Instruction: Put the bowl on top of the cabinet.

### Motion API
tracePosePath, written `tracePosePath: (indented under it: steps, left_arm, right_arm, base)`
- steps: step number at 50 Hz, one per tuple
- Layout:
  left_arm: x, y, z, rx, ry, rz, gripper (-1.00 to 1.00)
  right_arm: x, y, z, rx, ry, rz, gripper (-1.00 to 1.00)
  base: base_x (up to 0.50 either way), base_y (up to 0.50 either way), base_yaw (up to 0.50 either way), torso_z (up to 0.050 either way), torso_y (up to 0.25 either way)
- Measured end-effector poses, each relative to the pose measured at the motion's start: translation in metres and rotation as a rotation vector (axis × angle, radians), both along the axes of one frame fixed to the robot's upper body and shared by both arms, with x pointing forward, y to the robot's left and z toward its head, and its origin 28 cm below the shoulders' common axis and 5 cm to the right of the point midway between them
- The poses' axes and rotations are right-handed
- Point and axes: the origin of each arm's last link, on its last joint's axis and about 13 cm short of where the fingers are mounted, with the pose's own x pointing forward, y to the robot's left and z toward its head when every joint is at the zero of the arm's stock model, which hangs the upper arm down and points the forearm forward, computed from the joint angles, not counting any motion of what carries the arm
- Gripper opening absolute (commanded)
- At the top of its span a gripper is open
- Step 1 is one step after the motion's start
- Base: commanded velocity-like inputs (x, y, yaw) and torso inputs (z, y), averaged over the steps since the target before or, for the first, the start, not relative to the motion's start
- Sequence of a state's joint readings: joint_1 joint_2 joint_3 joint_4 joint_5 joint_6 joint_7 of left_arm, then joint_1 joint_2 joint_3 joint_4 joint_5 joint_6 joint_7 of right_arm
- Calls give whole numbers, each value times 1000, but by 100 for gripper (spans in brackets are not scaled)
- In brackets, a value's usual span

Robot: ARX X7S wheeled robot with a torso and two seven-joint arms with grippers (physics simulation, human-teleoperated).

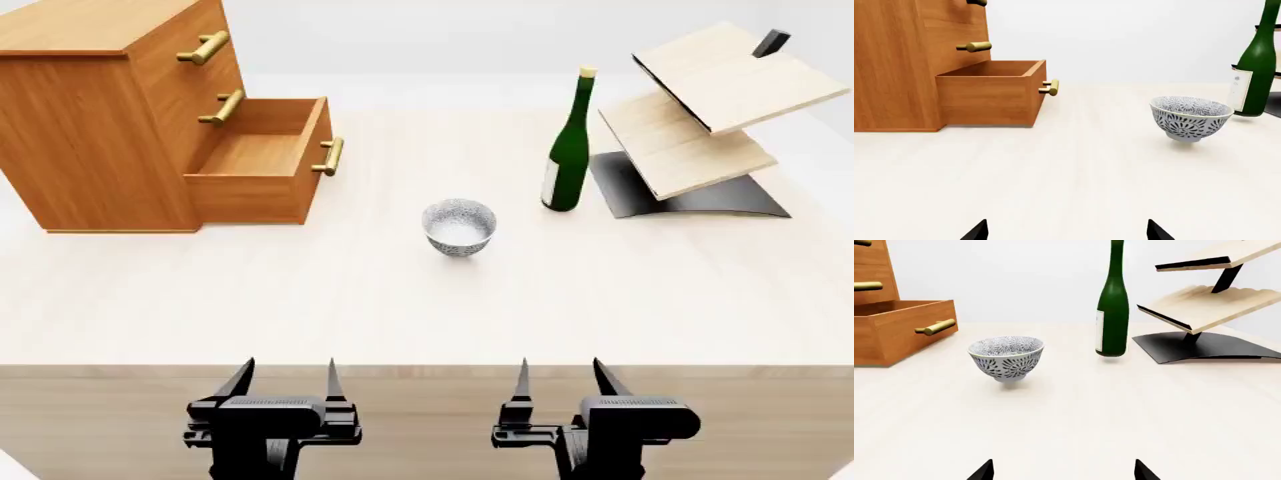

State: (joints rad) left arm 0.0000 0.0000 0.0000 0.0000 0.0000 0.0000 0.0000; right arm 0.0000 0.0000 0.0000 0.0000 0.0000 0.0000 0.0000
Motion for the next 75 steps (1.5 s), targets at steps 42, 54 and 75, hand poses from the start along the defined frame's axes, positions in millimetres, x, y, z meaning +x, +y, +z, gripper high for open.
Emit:
tracePosePath:
  steps: [42,54,75]
  left_arm:
    - [-6,10,29,4,-44,17,100]
    - [-12,17,49,5,-70,38,100]
    - [-23,23,86,26,-129,36,100]
  right_arm:
    - [-5,4,19,23,-28,14,100]
    - [-10,4,40,28,-56,21,100]
    - [-22,3,72,51,-120,35,100]
  base:
    - [0,0,0,0,0]
    - [0,0,0,0,0]
    - [238,0,0,0,0]
